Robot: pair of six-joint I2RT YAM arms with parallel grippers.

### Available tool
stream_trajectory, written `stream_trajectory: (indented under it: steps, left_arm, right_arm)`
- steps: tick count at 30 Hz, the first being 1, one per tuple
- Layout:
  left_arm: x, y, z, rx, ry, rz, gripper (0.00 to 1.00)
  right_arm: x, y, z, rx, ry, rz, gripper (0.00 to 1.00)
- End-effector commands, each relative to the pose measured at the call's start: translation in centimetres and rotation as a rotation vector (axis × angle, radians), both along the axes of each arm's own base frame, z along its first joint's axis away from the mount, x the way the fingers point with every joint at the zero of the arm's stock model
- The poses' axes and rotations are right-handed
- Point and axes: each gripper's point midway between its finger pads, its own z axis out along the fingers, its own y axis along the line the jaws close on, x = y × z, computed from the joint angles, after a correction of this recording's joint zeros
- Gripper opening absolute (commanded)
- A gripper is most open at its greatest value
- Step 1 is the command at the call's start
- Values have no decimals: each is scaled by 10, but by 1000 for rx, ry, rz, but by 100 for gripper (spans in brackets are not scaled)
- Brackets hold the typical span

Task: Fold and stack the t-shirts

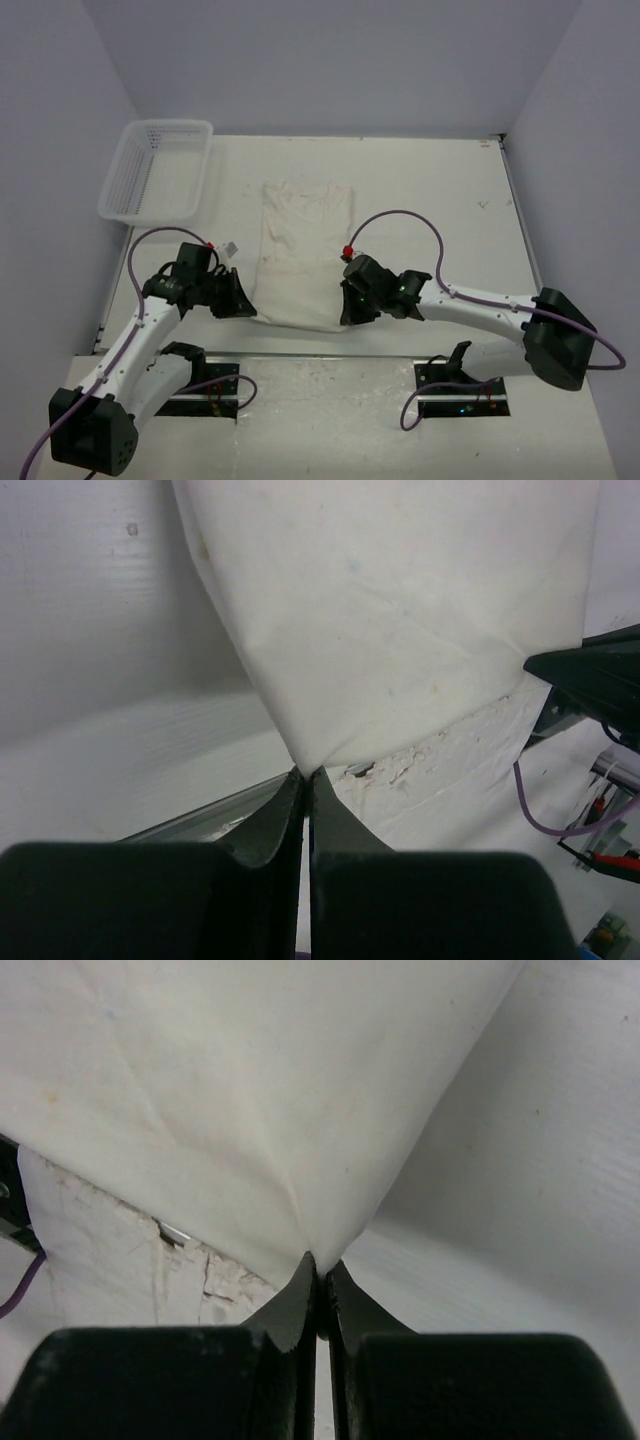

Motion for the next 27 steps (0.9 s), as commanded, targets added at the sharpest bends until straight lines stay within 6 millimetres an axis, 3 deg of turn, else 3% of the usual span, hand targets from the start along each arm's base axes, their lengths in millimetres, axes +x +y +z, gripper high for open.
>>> stream_trajectory:
  steps: [1,3,7,10,11,13,14,15,16,18,19,20,21,22,23,24,25,26,27]
  left_arm:
    - [-11,-5,17,-12,-18,-20,0]
    - [-6,4,24,53,-41,-9,0]
    - [38,14,73,116,-236,57,0]
    - [66,12,93,128,-295,83,0]
    - [79,10,111,120,-342,90,0]
    - [104,6,118,128,-358,99,0]
    - [119,5,138,124,-406,105,0]
    - [134,4,131,149,-374,109,0]
    - [148,1,137,145,-396,109,0]
    - [180,-4,142,161,-392,114,0]
    - [194,-10,146,148,-412,105,0]
    - [204,-10,145,162,-405,104,0]
    - [229,-14,147,180,-402,106,0]
    - [242,-17,148,178,-412,99,0]
    - [259,-20,125,201,-365,81,0]
    - [280,-24,145,197,-413,84,0]
    - [292,-27,140,201,-408,71,0]
    - [310,-29,106,236,-339,51,0]
    - [332,-35,126,221,-394,41,0]
  right_arm:
    - [-10,-10,5,-26,-14,-94,0]
    - [-14,-11,11,-30,-21,-98,0]
    - [2,-16,33,-70,-100,-121,0]
    - [24,-9,56,-88,-152,-110,0]
    - [42,-4,69,-92,-185,-116,0]
    - [59,-2,81,-107,-204,-117,0]
    - [79,2,95,-105,-233,-116,0]
    - [91,3,100,-102,-242,-120,0]
    - [113,0,117,-83,-260,-158,0]
    - [135,-1,114,-109,-257,-140,0]
    - [156,-6,127,-99,-268,-174,0]
    - [166,-9,128,-111,-279,-166,0]
    - [176,-6,118,-113,-247,-153,0]
    - [195,-10,128,-95,-260,-179,0]
    - [202,-9,126,-86,-249,-165,0]
    - [213,-9,112,-106,-219,-169,0]
    - [230,-16,116,-99,-230,-187,0]
    - [237,-14,112,-90,-220,-175,0]
    - [245,-10,92,-92,-171,-153,0]
